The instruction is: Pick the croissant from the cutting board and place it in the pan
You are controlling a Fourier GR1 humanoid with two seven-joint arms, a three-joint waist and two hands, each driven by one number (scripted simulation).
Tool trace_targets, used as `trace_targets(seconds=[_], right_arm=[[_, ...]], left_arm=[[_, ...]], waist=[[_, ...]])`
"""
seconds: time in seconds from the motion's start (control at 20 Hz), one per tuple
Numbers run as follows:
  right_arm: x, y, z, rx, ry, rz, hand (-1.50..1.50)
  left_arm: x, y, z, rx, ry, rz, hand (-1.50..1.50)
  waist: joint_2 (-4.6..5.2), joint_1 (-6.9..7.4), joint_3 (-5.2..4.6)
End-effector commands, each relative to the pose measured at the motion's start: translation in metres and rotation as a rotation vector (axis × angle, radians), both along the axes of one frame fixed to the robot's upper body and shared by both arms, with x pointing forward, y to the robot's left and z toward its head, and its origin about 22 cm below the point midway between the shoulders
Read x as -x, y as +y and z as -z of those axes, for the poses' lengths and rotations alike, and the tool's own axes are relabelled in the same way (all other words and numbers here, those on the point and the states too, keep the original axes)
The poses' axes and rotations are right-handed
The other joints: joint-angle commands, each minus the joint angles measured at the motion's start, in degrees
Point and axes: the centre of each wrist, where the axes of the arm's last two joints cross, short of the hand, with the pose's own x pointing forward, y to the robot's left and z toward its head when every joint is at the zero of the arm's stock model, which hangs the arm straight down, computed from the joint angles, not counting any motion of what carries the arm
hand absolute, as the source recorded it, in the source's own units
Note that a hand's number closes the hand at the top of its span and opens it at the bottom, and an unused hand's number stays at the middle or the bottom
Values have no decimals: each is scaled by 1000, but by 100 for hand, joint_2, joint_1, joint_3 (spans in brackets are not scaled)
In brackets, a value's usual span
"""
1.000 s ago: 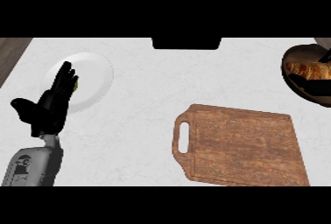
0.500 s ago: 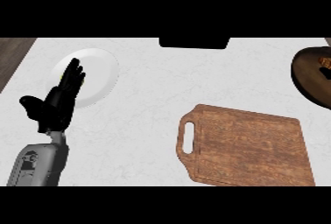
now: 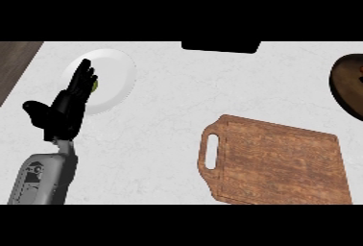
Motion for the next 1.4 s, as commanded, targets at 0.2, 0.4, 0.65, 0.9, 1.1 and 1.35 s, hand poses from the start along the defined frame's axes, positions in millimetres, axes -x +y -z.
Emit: trace_targets(seconds=[0.2,0.4,0.65,0.9,1.1,1.35], right_arm=[[5,-5,26,-296,218,-91,-150],[15,-8,43,-334,206,-152,-150],[11,-11,30,-380,25,-190,-150],[27,-29,28,-521,-173,-188,-150],[50,-48,34,-677,-152,-282,-150],[97,-86,26,-753,-187,-386,-150]], left_arm=[[-1,-2,0,0,-7,22,0],[-1,-3,2,7,-9,6,0],[-4,-5,-4,5,-5,11,0],[1,1,10,9,13,-30,0],[-1,18,-5,0,22,-62,0],[9,14,11,14,23,-76,0]], waist=[[41,113,8],[33,27,15],[3,-49,21],[-34,-190,11],[-133,-317,-13],[-155,-391,-18]])
